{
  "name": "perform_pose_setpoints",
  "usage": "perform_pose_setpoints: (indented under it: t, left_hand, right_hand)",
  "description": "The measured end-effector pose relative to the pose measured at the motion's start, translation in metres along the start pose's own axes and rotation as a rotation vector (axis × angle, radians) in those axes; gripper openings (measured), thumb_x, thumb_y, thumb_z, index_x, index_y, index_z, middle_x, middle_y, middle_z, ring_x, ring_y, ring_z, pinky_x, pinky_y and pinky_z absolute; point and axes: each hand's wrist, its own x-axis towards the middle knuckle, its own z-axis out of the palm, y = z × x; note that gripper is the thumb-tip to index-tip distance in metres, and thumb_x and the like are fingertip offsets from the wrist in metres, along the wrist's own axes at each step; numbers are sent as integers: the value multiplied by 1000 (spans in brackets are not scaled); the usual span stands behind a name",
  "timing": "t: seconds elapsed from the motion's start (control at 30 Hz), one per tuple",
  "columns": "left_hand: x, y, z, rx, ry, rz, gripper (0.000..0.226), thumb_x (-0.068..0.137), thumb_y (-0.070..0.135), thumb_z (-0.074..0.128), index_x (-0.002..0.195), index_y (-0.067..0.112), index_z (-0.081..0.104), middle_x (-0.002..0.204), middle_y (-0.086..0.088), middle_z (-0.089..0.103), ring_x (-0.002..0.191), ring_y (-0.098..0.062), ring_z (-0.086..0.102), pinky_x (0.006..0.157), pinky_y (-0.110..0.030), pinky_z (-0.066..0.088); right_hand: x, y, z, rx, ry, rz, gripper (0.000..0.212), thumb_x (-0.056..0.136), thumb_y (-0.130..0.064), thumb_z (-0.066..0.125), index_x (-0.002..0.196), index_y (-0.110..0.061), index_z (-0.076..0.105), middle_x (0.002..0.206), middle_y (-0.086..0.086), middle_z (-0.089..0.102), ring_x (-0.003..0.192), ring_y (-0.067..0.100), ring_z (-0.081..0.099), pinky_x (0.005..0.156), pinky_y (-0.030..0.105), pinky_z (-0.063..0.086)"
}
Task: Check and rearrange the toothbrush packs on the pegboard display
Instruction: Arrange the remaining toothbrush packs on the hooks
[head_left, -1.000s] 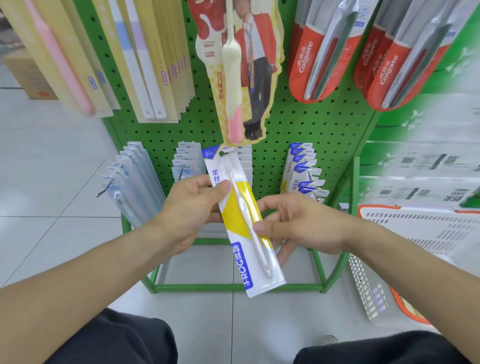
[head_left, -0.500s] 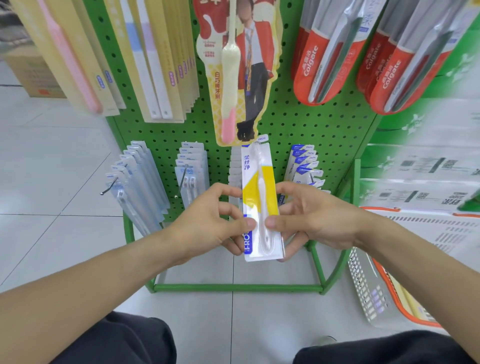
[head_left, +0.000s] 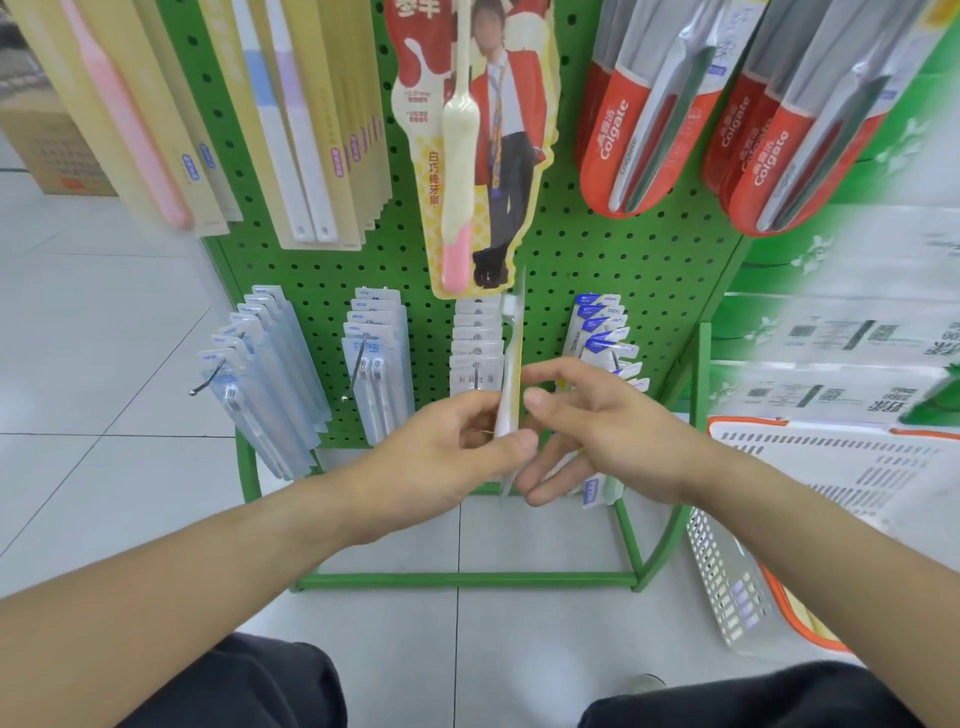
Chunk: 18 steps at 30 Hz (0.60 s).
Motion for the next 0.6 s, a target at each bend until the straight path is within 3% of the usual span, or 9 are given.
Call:
perform_pose_setpoints:
  t: [0.07,0.13,0.23,0.33,0.4,0.5,0.6]
  left_hand:
    - [1,-3,-2,-13,-12,0,39,93,15,71,130,17,58,123,-1,71,112,-13,68,101,-31,53]
    - [3,-4,-4,-96,-83,-34,40,93,1,67,130,12,57,121,-4,72,109,-17,70,94,-30,57]
    - [2,-5,-6,-156,-182,-69,49,94,-12,56,134,17,55,125,2,71,111,-19,70,83,-30,58]
    - [1,-7,-8,-166,-294,-89,60,92,-16,54,137,24,51,133,3,67,117,-25,67,89,-37,59]
    - [0,-8,-10,-94,-352,-107,60,92,-16,56,138,22,49,132,1,67,117,-26,67,93,-40,58]
    - [-3,-11,-10,104,-474,-113,57,91,-11,63,138,19,48,130,0,68,114,-23,69,97,-47,56]
    - [-6,-14,-7,163,-567,-134,53,89,-7,68,135,15,52,124,-4,71,106,-35,71,88,-46,60]
  right_hand:
    - [-1,3,-1,-65,-4,-20,47,94,-12,68,134,-15,43,97,22,63,77,34,74,67,48,63]
    - [0,5,-1,-170,55,-33,62,83,-13,81,130,-19,42,100,21,60,72,25,73,64,45,63]
    - [4,7,-3,-391,248,-92,99,58,-32,97,135,-27,36,106,-1,55,75,5,68,71,34,61]
    - [9,10,-8,-451,326,-166,134,36,-47,101,146,-36,25,119,-18,49,92,3,65,83,38,59]
    - [10,11,-12,-410,361,-185,139,39,-40,101,151,-36,19,118,-24,49,85,1,67,79,32,58]
    - [14,11,-21,-313,460,-236,132,50,-30,99,155,-31,17,117,-15,58,81,4,71,73,22,57]
    - [17,11,-32,-205,533,-240,112,53,-26,96,148,-24,37,112,-3,65,77,10,74,71,26,60]
